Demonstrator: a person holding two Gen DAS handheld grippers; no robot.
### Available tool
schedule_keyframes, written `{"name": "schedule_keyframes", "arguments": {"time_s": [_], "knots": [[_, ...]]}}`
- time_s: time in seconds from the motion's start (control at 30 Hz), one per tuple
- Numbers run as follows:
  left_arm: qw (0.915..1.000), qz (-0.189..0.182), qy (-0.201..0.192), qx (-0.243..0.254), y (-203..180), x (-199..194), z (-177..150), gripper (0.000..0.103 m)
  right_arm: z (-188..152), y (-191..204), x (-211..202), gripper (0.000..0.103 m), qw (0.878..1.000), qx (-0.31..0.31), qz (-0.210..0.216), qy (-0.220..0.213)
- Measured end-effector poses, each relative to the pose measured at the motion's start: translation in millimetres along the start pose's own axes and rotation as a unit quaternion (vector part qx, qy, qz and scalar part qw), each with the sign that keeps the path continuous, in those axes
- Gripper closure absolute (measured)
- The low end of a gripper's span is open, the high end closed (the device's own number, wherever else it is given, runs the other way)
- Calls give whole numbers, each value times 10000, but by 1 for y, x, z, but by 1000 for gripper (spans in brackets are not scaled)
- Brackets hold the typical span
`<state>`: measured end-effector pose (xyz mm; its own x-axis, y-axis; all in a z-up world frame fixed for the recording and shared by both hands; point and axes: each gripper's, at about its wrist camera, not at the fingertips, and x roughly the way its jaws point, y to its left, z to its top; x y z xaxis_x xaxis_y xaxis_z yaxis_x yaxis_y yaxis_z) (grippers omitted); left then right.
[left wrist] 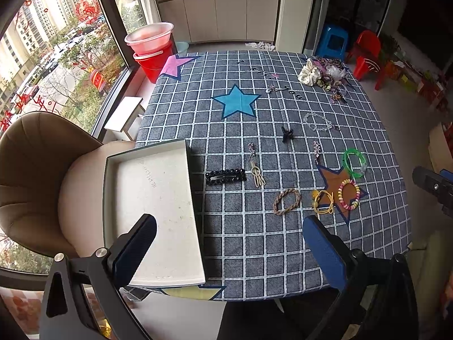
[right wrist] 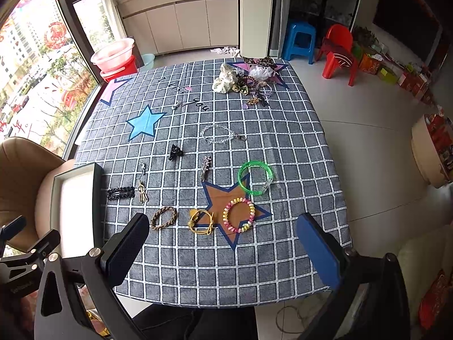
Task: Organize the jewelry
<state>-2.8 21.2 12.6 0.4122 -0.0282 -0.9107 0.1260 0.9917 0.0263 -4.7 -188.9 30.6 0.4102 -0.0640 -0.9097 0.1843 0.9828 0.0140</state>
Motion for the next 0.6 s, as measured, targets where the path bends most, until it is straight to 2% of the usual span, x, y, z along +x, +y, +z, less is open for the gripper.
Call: {"name": "schedule_keyframes", "arguments": {"time_s": [0.27,0.37,0.47,0.6], "knots": [[9995,-96,288,20,-1,30,7,0,-2,-15,23,0,9992,264,246,176],[9993,-12,362,83,-6,46,12,0,-2,-22,40,0,9978,406,441,266],[9987,45,508,32,-10,71,21,0,2,-23,62,0,9957,376,642,549],[9981,34,622,19,-16,105,34,0,9,-15,95,0,9958,1,413,813]]}}
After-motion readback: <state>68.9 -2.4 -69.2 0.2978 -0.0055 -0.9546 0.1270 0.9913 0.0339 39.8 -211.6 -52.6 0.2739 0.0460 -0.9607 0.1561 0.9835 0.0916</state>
